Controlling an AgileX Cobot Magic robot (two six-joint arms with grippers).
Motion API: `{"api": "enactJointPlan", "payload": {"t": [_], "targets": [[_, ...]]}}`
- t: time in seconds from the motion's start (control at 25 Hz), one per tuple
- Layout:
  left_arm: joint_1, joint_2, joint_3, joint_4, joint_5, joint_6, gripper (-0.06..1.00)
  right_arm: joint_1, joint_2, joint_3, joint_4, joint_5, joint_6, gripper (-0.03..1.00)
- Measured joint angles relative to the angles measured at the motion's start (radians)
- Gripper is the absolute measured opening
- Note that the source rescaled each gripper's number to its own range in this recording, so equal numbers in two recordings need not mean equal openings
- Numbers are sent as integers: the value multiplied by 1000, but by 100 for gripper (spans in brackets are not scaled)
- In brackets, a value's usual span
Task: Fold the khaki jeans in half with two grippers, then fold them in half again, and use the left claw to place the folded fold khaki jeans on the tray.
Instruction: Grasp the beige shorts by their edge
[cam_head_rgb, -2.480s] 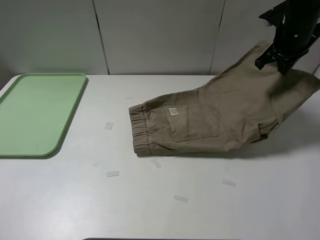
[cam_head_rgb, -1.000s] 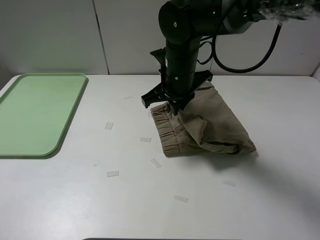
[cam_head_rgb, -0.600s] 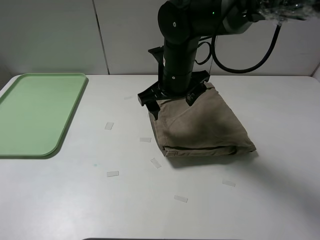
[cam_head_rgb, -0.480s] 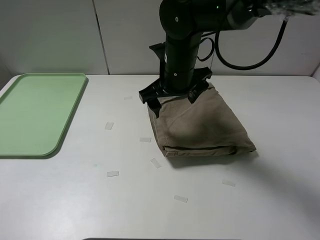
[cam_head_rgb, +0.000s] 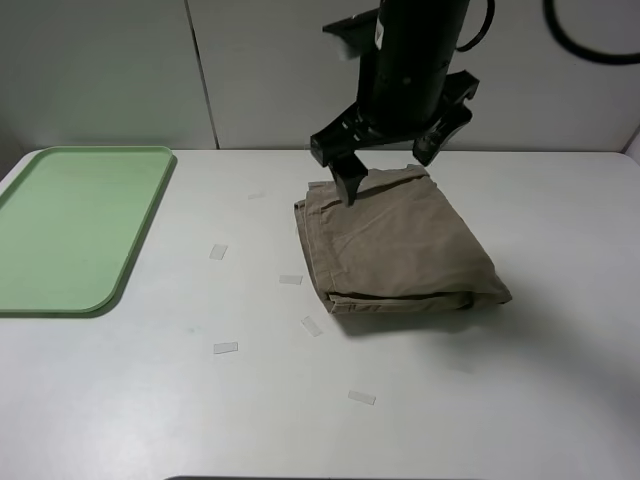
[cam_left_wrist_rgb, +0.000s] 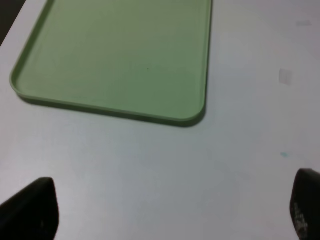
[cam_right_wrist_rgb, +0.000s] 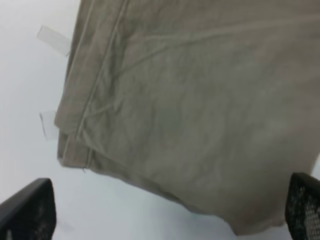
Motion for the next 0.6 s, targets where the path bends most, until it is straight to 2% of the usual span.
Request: {"api": "enactJointPlan", "payload": {"t": [0.24,0.6], "targets": [[0,0,0,0,0,0,91,0,-208,80,65,5,-49,100],[0,0,0,0,0,0,91,0,-607,428,99,11,-92,100]]}}
